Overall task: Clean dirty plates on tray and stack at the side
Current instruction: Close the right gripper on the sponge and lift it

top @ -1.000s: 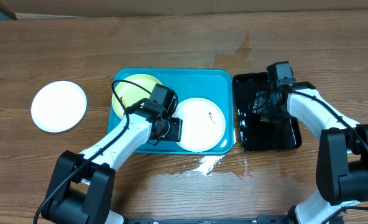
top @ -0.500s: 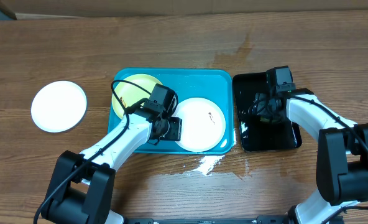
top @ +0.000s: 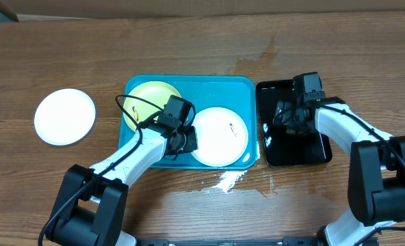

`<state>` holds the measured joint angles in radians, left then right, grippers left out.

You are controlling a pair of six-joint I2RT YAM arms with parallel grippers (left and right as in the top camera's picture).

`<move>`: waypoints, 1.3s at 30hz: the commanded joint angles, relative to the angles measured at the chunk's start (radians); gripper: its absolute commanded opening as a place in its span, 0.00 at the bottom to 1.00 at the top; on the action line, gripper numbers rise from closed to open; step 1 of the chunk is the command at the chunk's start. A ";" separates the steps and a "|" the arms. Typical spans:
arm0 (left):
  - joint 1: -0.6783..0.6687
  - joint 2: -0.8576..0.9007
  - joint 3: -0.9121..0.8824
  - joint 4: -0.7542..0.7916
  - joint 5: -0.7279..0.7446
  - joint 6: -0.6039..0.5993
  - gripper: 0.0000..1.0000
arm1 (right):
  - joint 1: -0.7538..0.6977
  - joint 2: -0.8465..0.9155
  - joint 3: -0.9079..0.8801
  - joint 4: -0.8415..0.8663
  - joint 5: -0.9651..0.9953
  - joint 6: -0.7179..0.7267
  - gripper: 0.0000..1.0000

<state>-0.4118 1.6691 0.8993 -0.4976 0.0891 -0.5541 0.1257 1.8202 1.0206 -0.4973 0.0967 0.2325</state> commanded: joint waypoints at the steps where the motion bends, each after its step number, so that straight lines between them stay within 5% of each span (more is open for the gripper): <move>1: -0.002 0.010 -0.013 0.013 -0.016 -0.030 0.25 | -0.003 -0.011 -0.013 -0.005 -0.034 0.003 1.00; 10: -0.002 0.069 -0.014 0.047 -0.019 -0.031 0.29 | -0.003 -0.011 -0.013 0.002 -0.072 0.002 1.00; 13: -0.002 0.087 -0.014 0.061 -0.010 -0.031 0.16 | -0.003 -0.011 -0.013 0.007 -0.072 0.002 0.98; 15: -0.002 0.087 -0.014 0.058 -0.010 -0.030 0.04 | -0.003 -0.011 -0.013 0.007 -0.071 0.002 0.84; 18: 0.000 0.086 -0.013 0.057 -0.010 -0.030 0.04 | -0.003 -0.011 -0.013 0.006 -0.068 0.002 0.64; 39: 0.001 0.069 0.095 -0.108 -0.134 0.113 0.04 | -0.003 -0.029 0.098 -0.153 -0.069 0.003 0.14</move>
<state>-0.4118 1.7199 0.9760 -0.5808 0.0235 -0.4938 0.1246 1.8149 1.0519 -0.6285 0.0406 0.2337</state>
